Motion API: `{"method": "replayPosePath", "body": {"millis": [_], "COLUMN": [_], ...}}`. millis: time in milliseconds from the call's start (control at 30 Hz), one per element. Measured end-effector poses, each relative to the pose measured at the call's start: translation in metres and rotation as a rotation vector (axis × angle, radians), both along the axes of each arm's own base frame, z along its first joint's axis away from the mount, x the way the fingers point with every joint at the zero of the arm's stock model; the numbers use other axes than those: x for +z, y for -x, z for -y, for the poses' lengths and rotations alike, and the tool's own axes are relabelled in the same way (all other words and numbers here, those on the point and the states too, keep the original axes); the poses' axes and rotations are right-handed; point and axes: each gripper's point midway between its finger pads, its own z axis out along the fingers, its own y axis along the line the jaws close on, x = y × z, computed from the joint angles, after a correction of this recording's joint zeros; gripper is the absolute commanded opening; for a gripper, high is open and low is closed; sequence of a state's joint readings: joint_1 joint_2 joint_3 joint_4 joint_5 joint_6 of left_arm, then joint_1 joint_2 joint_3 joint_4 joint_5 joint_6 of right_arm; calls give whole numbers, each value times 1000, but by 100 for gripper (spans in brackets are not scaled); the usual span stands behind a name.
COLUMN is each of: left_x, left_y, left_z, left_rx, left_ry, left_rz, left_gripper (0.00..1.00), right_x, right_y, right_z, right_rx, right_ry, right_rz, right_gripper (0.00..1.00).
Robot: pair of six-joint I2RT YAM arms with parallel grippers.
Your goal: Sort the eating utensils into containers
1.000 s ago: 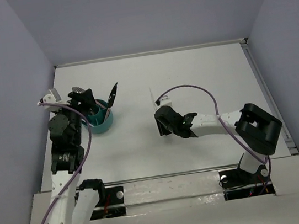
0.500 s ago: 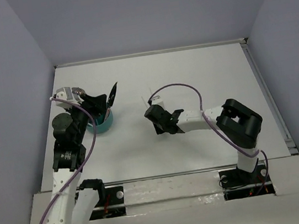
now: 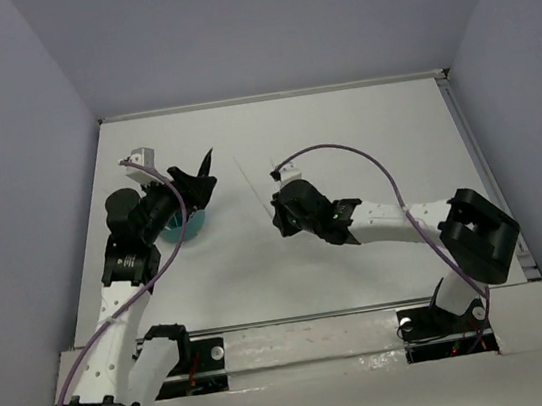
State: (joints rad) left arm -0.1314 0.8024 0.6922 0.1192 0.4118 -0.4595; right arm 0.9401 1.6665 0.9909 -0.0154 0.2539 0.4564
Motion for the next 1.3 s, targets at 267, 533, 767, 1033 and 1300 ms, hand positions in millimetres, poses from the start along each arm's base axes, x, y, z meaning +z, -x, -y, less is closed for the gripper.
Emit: {"method": "replayPosePath", "body": {"millis": [267, 533, 767, 1033, 1300], "left_x": [-33, -43, -43, -52, -46], "left_y": [-1, 1, -1, -7, -5], "left_z": [28, 38, 38, 31, 37], "left_rx": [-164, -222, -214, -159, -172], "left_ry": [20, 45, 46, 30, 75], "left_rz": [-126, -176, -174, -201, -220], "left_gripper": [64, 64, 62, 27, 0], "right_x": [75, 86, 101, 105, 97], "right_y": [0, 18, 42, 55, 62], "right_z": [-8, -22, -47, -57, -59], "right_rx": [33, 126, 236, 292, 311], "right_ry": [-200, -288, -367, -403, -394], "right_rz": [142, 143, 155, 155, 140], "right_gripper": [0, 0, 0, 0, 16]}}
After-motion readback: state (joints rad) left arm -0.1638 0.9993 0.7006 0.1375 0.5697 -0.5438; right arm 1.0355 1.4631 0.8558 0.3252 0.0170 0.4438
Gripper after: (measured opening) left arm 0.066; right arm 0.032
